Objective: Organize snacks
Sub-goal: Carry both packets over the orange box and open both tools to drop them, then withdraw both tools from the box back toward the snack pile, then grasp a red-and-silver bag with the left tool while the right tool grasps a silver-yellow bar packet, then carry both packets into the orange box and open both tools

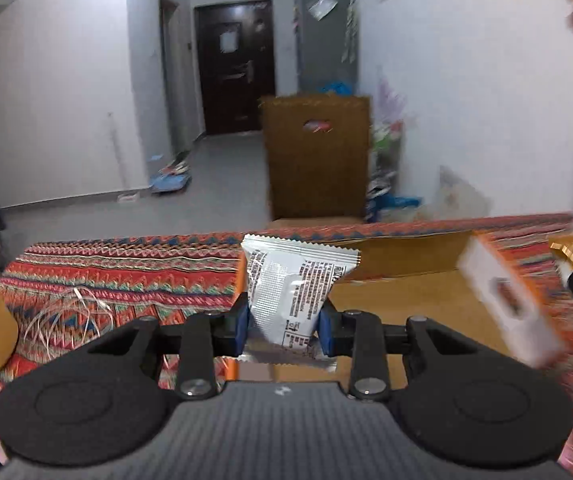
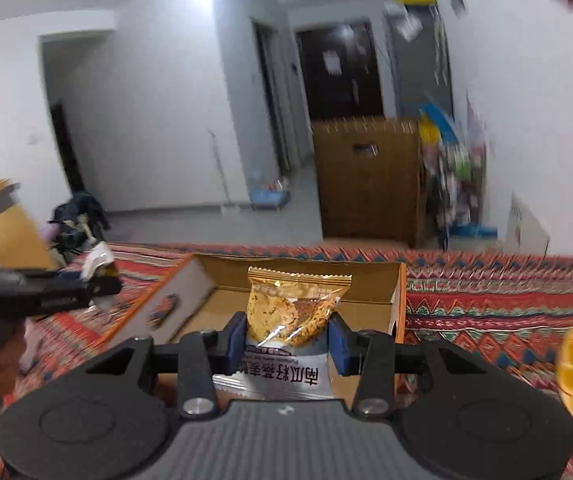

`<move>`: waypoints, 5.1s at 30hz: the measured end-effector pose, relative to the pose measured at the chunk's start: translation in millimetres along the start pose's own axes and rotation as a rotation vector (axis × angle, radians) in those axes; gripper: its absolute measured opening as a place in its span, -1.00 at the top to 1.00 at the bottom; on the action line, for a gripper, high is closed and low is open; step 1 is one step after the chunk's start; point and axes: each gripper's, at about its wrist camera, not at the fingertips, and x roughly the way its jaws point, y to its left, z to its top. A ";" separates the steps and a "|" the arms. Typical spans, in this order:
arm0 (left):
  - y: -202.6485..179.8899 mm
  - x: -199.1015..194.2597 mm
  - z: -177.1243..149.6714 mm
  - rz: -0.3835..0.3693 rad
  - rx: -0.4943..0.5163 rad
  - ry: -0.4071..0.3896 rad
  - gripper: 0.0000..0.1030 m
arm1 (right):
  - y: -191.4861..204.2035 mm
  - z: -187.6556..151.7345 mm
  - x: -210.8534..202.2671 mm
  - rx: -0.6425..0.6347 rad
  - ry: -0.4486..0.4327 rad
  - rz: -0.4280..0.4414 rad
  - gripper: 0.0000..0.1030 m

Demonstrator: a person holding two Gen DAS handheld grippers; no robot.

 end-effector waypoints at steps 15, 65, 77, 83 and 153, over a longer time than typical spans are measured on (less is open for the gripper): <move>-16.3 134.0 19.6 0.007 0.080 0.126 -0.52 | -5.5 29.6 185.7 -0.228 0.200 -0.336 -0.48; -87.1 -223.3 -250.8 -0.124 0.024 -0.008 -0.98 | 106.7 -314.6 -279.3 -0.038 -0.251 -0.273 -1.00; -27.2 -194.0 -252.6 -0.228 -0.003 0.041 -0.05 | 106.3 -270.4 -204.8 0.023 -0.102 -0.249 -0.97; 3.5 -187.0 -246.1 -0.250 -0.021 0.037 -0.53 | 132.7 -229.2 -127.4 0.029 -0.076 -0.187 -0.93; 21.0 -226.6 -152.7 -0.214 -0.093 -0.127 0.07 | 131.3 -198.7 -192.0 -0.048 -0.074 0.013 0.20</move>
